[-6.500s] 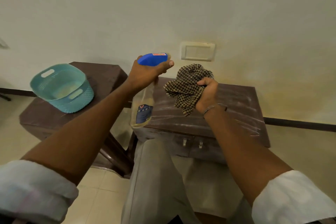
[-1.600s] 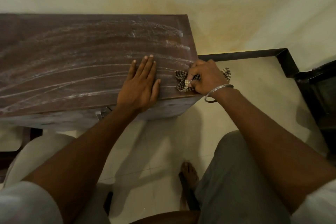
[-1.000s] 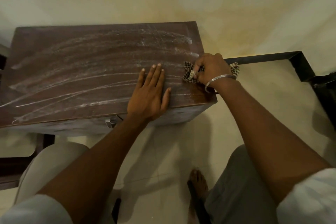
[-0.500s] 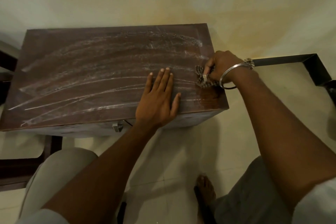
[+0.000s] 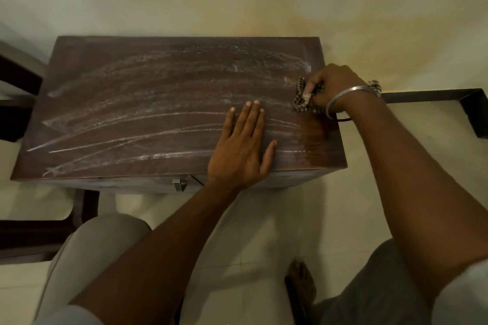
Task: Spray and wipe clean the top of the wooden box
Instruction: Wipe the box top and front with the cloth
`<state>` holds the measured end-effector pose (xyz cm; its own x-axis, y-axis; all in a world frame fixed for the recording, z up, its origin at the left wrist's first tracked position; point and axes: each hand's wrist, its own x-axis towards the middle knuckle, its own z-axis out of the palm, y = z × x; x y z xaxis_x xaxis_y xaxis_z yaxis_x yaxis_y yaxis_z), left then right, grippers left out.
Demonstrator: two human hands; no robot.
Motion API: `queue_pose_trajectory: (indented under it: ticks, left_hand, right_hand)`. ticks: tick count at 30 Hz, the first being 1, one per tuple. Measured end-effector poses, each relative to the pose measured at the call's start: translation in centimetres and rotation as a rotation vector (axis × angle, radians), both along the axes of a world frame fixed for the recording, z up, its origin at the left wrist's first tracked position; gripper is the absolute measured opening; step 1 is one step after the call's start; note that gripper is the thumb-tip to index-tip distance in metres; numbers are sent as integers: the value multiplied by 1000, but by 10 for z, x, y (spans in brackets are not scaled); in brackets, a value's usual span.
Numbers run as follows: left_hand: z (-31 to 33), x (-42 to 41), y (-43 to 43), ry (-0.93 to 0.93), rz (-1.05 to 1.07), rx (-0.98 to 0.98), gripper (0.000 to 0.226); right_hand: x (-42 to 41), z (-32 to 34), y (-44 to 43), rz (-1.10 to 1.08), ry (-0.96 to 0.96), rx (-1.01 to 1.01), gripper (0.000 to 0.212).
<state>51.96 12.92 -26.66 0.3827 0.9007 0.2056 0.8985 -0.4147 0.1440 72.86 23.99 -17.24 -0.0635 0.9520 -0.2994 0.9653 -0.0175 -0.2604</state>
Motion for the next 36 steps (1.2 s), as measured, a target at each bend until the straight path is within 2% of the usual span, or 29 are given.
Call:
queue_pose_trajectory:
  ticks: [2, 3, 6, 7, 11, 12, 14, 16, 17, 21, 23, 25, 27, 30, 32, 34, 36]
  left_hand:
    - [0, 0, 0, 0, 1, 0, 72]
    - [-1, 0, 0, 0, 3, 1, 72]
    - [-1, -1, 0, -2, 4, 14, 72]
    - [-1, -1, 0, -7, 5, 21, 72]
    - [-1, -1, 0, -6, 13, 7, 72]
    - [0, -1, 0, -6, 15, 3, 72]
    - [1, -2, 0, -7, 17, -7, 71]
    - [2, -1, -1, -7, 21, -12, 70]
    - [2, -1, -1, -11, 24, -9, 70]
    - [1, -1, -1, -41, 25, -3, 68]
    - [1, -1, -1, -43, 27, -8, 68]
    - [2, -1, -2, -40, 31, -9, 68]
    - [3, -1, -1, -34, 33, -10, 68]
    - [3, -2, -1, -31, 34, -22, 68]
    - [3, -2, -1, -33, 36, -22, 68]
    - [3, -1, -2, -34, 39, -18, 69]
    - [4, -1, -2, -38, 46, -14, 69]
  right_hand:
    - [1, 6, 2, 63, -2, -103, 24]
    - [-1, 4, 2, 29, 10, -63, 24]
    - [-10, -5, -5, -151, -33, 222, 23]
    - [-11, -6, -4, -148, -39, 224, 22]
    - [1, 6, 7, 65, -4, -83, 29]
    - [-1, 6, 6, 61, -7, -75, 29]
    - [-4, -3, 3, -54, 24, 98, 26]
    - [-8, -8, -2, -104, -33, 206, 33]
    - [-7, -9, -2, -85, -29, 178, 36]
    - [-4, 1, 3, -22, 77, 30, 23]
    - [-7, -6, -1, -114, 100, 148, 21]
    - [-12, -13, -7, -196, 35, 298, 22]
    - [-12, -11, -4, -174, 18, 237, 24]
    - [-5, 1, 3, -72, 80, 5, 26]
    - [-6, -5, 0, -136, 104, 90, 29]
    - [-14, -15, -5, -237, 14, 304, 28]
    - [-16, -18, -2, -249, -25, 339, 23]
